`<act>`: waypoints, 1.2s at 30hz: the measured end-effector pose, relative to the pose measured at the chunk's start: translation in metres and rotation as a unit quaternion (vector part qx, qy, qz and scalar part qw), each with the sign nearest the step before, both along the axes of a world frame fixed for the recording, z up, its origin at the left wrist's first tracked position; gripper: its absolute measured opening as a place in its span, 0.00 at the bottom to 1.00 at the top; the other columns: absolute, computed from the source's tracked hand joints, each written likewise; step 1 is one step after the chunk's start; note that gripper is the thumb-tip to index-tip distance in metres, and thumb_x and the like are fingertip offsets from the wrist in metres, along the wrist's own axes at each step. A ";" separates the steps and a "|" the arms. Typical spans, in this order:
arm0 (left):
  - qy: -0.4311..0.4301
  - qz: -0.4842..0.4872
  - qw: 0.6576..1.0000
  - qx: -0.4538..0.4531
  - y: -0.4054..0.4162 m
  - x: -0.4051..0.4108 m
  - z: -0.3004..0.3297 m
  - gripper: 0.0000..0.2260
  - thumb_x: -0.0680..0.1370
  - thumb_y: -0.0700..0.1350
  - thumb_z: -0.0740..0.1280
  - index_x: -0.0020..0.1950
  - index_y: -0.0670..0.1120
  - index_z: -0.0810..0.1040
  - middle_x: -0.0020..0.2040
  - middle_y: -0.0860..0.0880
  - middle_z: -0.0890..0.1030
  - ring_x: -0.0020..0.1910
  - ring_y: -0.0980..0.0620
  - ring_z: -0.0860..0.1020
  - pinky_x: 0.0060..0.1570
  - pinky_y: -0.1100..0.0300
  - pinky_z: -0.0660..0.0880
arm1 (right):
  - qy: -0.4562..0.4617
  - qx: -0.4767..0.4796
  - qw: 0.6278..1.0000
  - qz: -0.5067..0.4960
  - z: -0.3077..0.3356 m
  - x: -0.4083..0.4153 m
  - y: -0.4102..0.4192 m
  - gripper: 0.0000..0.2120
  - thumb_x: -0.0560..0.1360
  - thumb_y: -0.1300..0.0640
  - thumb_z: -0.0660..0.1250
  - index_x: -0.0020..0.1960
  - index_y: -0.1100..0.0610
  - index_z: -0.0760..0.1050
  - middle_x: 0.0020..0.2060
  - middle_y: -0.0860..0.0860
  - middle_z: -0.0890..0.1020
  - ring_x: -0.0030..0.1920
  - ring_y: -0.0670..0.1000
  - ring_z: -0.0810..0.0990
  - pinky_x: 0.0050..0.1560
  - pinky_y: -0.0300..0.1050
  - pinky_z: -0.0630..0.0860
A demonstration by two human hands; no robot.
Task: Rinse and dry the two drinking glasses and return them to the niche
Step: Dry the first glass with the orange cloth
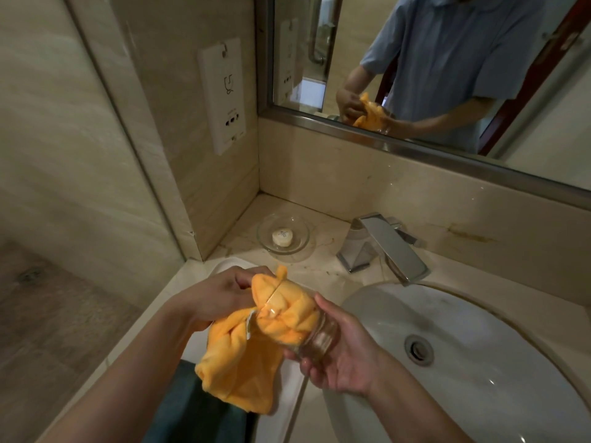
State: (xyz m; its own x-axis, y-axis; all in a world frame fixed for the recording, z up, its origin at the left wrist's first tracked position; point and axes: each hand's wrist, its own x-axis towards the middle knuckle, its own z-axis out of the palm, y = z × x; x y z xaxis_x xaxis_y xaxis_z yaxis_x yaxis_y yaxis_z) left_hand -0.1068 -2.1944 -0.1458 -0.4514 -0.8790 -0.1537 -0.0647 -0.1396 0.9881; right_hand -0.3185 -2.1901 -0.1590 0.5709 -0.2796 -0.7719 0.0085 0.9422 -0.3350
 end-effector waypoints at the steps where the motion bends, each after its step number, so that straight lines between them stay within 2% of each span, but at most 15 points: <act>1: 0.005 0.001 1.000 -0.004 0.001 0.002 -0.001 0.06 0.68 0.48 0.73 0.38 0.46 0.83 0.42 0.52 0.79 0.43 0.54 0.78 0.45 0.60 0.75 | -0.013 0.013 1.000 -0.017 -0.003 0.000 0.003 0.33 0.61 0.35 0.65 0.47 0.65 0.80 0.34 0.59 0.81 0.23 0.51 0.77 0.22 0.35 0.73; 4: 0.070 0.062 0.995 0.039 0.007 0.013 -0.003 0.17 0.60 0.57 0.78 0.36 0.45 0.83 0.37 0.51 0.81 0.35 0.53 0.80 0.36 0.61 0.78 | -0.062 0.037 0.994 -0.078 -0.013 -0.006 0.008 0.34 0.62 0.34 0.64 0.42 0.66 0.82 0.34 0.58 0.81 0.23 0.51 0.77 0.21 0.35 0.73; 6: 0.108 0.122 0.984 0.074 0.013 0.021 -0.008 0.21 0.54 0.59 0.80 0.36 0.45 0.84 0.33 0.47 0.82 0.31 0.51 0.81 0.32 0.59 0.79 | -0.106 0.043 0.985 -0.132 -0.019 -0.011 0.012 0.34 0.61 0.35 0.68 0.44 0.67 0.81 0.35 0.59 0.82 0.25 0.53 0.79 0.25 0.38 0.76; 9: 0.124 0.202 0.968 0.087 0.022 0.026 -0.013 0.22 0.56 0.60 0.78 0.40 0.45 0.83 0.37 0.42 0.83 0.33 0.48 0.82 0.34 0.56 0.81 | -0.182 0.018 0.954 -0.237 -0.028 -0.020 0.020 0.36 0.48 0.46 0.83 0.48 0.67 0.81 0.41 0.62 0.83 0.35 0.57 0.82 0.35 0.46 0.79; 13: 0.145 0.275 0.946 0.089 0.034 0.029 -0.015 0.28 0.53 0.62 0.79 0.43 0.45 0.83 0.40 0.42 0.85 0.37 0.46 0.83 0.35 0.55 0.81 | -0.181 -0.090 0.924 -0.325 -0.029 -0.025 0.023 0.36 0.40 0.52 0.86 0.46 0.65 0.83 0.49 0.60 0.84 0.45 0.57 0.85 0.44 0.46 0.81; 17: 0.164 0.293 0.937 0.093 0.046 0.026 -0.009 0.14 0.64 0.57 0.73 0.42 0.48 0.84 0.42 0.44 0.85 0.39 0.46 0.83 0.36 0.55 0.81 | -0.170 -0.220 0.923 -0.267 -0.011 -0.015 0.024 0.32 0.42 0.58 0.85 0.45 0.64 0.83 0.46 0.62 0.84 0.45 0.57 0.85 0.40 0.46 0.82; 20: 0.122 0.284 0.949 0.065 0.053 0.024 0.001 0.17 0.59 0.60 0.76 0.41 0.51 0.84 0.42 0.48 0.84 0.41 0.48 0.83 0.37 0.59 0.80 | -0.139 -0.260 0.931 -0.214 -0.002 0.000 0.026 0.41 0.45 0.57 0.85 0.55 0.65 0.76 0.49 0.62 0.83 0.47 0.57 0.84 0.41 0.45 0.80; 22: 0.041 0.298 0.953 0.031 0.056 0.023 0.008 0.21 0.58 0.64 0.75 0.44 0.53 0.84 0.49 0.54 0.82 0.47 0.53 0.81 0.41 0.61 0.78 | -0.116 -0.273 0.933 -0.202 -0.001 0.007 0.027 0.47 0.44 0.55 0.85 0.59 0.65 0.72 0.49 0.61 0.83 0.47 0.56 0.84 0.41 0.43 0.80; 23: 0.002 0.324 0.946 0.020 0.055 0.021 0.012 0.19 0.62 0.63 0.72 0.46 0.54 0.83 0.52 0.56 0.80 0.49 0.56 0.79 0.43 0.63 0.75 | -0.109 -0.276 0.934 -0.200 -0.002 0.009 0.028 0.48 0.43 0.55 0.85 0.59 0.65 0.71 0.49 0.60 0.83 0.46 0.56 0.84 0.40 0.43 0.80; 25: -0.038 0.400 0.916 0.007 0.053 0.020 0.013 0.07 0.73 0.51 0.66 0.49 0.53 0.80 0.52 0.54 0.79 0.49 0.57 0.77 0.43 0.63 0.72 | -0.098 -0.275 0.935 -0.201 -0.002 0.009 0.029 0.50 0.41 0.55 0.85 0.60 0.65 0.71 0.49 0.61 0.82 0.45 0.55 0.84 0.40 0.43 0.80; 26: -0.040 0.435 0.900 0.007 0.052 0.021 0.012 0.06 0.77 0.46 0.63 0.49 0.52 0.79 0.50 0.51 0.81 0.48 0.55 0.78 0.43 0.61 0.73 | -0.095 -0.267 0.936 -0.207 -0.004 0.009 0.029 0.51 0.41 0.55 0.85 0.60 0.65 0.71 0.51 0.61 0.81 0.46 0.56 0.84 0.40 0.43 0.80; 28: -0.053 0.481 0.875 0.025 0.048 0.024 0.009 0.07 0.78 0.40 0.61 0.49 0.48 0.78 0.48 0.45 0.81 0.46 0.49 0.79 0.41 0.57 0.76 | -0.099 -0.249 0.938 -0.219 -0.007 0.007 0.032 0.50 0.40 0.57 0.85 0.59 0.64 0.71 0.55 0.63 0.78 0.47 0.57 0.83 0.40 0.45 0.80; 31: -0.110 0.493 0.856 0.113 0.045 0.034 0.003 0.11 0.76 0.36 0.61 0.57 0.44 0.73 0.50 0.42 0.78 0.50 0.43 0.77 0.49 0.48 0.76 | -0.112 -0.243 0.935 -0.232 -0.010 0.001 0.036 0.44 0.38 0.58 0.85 0.52 0.62 0.73 0.48 0.62 0.82 0.44 0.57 0.84 0.38 0.46 0.81; 33: -0.122 0.449 0.868 0.171 0.045 0.038 0.003 0.13 0.76 0.40 0.64 0.59 0.45 0.70 0.53 0.43 0.76 0.53 0.42 0.75 0.55 0.46 0.74 | -0.122 -0.246 0.931 -0.241 -0.009 -0.003 0.038 0.43 0.37 0.59 0.85 0.50 0.62 0.73 0.42 0.60 0.84 0.40 0.56 0.84 0.36 0.45 0.81; 36: -0.193 0.362 0.886 0.214 0.046 0.039 0.013 0.19 0.72 0.51 0.70 0.59 0.46 0.72 0.49 0.46 0.78 0.49 0.44 0.77 0.49 0.50 0.75 | -0.134 -0.245 0.928 -0.247 -0.007 -0.008 0.041 0.43 0.36 0.60 0.85 0.48 0.63 0.73 0.39 0.59 0.85 0.38 0.55 0.85 0.34 0.46 0.81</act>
